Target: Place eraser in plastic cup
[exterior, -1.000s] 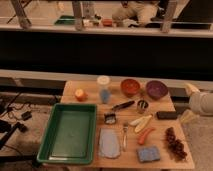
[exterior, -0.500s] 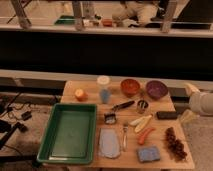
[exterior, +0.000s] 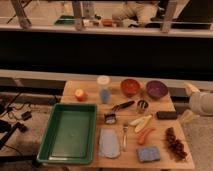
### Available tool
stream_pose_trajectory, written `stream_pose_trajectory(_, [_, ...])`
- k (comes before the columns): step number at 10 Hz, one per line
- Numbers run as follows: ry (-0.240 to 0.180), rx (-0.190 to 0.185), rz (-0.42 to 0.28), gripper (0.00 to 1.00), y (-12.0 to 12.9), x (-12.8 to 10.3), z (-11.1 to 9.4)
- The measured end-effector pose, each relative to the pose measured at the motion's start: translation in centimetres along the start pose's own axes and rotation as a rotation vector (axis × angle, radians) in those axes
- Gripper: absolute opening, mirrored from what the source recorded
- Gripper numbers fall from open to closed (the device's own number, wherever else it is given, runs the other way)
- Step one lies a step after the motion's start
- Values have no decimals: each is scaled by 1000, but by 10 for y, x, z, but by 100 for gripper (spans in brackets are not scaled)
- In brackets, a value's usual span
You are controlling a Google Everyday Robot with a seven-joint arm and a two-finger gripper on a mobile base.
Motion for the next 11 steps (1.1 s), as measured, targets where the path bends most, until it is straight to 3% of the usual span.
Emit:
stream_pose_trajectory(5, [-2,-3,2,100,-1,1,0])
stream_pose_trajectory(11, [-36,-104,-33,100,-3,6,23])
